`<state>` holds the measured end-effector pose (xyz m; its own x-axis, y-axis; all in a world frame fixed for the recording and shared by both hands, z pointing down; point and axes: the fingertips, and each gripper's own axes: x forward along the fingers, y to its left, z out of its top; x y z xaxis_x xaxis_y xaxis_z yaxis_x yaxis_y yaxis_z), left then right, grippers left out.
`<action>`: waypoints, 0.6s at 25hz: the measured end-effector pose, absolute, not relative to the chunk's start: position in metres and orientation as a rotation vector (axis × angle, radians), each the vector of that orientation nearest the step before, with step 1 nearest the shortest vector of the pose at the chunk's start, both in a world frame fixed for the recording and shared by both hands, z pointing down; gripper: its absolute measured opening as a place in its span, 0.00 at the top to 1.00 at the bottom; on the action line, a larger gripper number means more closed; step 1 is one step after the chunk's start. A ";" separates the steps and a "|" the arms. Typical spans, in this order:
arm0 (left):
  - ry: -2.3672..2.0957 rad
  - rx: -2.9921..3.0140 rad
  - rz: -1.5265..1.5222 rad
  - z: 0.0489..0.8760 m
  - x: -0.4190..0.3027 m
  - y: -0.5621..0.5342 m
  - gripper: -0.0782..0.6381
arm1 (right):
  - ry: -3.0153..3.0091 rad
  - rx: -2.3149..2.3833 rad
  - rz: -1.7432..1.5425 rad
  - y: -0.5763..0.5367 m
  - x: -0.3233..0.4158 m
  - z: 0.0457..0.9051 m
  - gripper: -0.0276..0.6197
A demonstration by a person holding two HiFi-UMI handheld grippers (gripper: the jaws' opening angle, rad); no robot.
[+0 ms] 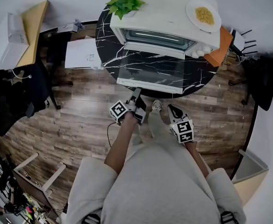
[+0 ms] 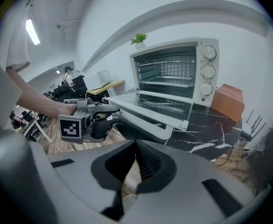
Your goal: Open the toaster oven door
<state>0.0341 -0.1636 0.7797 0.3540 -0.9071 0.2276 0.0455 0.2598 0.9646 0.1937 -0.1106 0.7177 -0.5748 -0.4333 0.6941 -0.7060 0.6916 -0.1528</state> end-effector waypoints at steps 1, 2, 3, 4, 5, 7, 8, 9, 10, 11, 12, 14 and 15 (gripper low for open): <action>-0.999 1.125 -0.809 0.778 0.032 -0.162 0.69 | -2.265 0.866 0.555 -0.111 0.192 0.717 0.94; -1.001 1.144 -0.797 0.777 0.031 -0.161 0.69 | -2.268 0.865 0.553 -0.112 0.191 0.717 0.94; -1.003 1.166 -0.777 0.775 0.031 -0.160 0.69 | -2.270 0.865 0.552 -0.113 0.189 0.717 0.94; -1.007 1.193 -0.748 0.774 0.030 -0.159 0.69 | -2.273 0.864 0.550 -0.114 0.187 0.717 0.94; -1.013 1.225 -0.713 0.772 0.030 -0.157 0.69 | -2.274 0.863 0.549 -0.115 0.186 0.716 0.94; -1.023 1.308 -0.630 0.767 0.032 -0.157 0.69 | -2.275 0.863 0.547 -0.116 0.183 0.716 0.94; -1.026 1.354 -0.582 0.764 0.033 -0.156 0.69 | -2.275 0.863 0.547 -0.116 0.182 0.716 0.94; -1.029 1.401 -0.533 0.761 0.034 -0.156 0.69 | -2.275 0.864 0.547 -0.117 0.181 0.716 0.94; -1.035 1.447 -0.483 0.758 0.035 -0.155 0.69 | -2.274 0.864 0.546 -0.117 0.180 0.716 0.94; -1.047 1.492 -0.428 0.757 0.035 -0.154 0.69 | -2.274 0.864 0.545 -0.117 0.180 0.716 0.94; -1.065 1.538 -0.366 0.756 0.033 -0.152 0.69 | -2.275 0.865 0.544 -0.117 0.179 0.716 0.94; -1.103 1.639 -0.217 0.755 0.030 -0.151 0.69 | -2.280 0.872 0.539 -0.119 0.176 0.715 0.94; -1.118 1.695 -0.140 0.752 0.030 -0.151 0.69 | -2.282 0.877 0.538 -0.121 0.175 0.714 0.94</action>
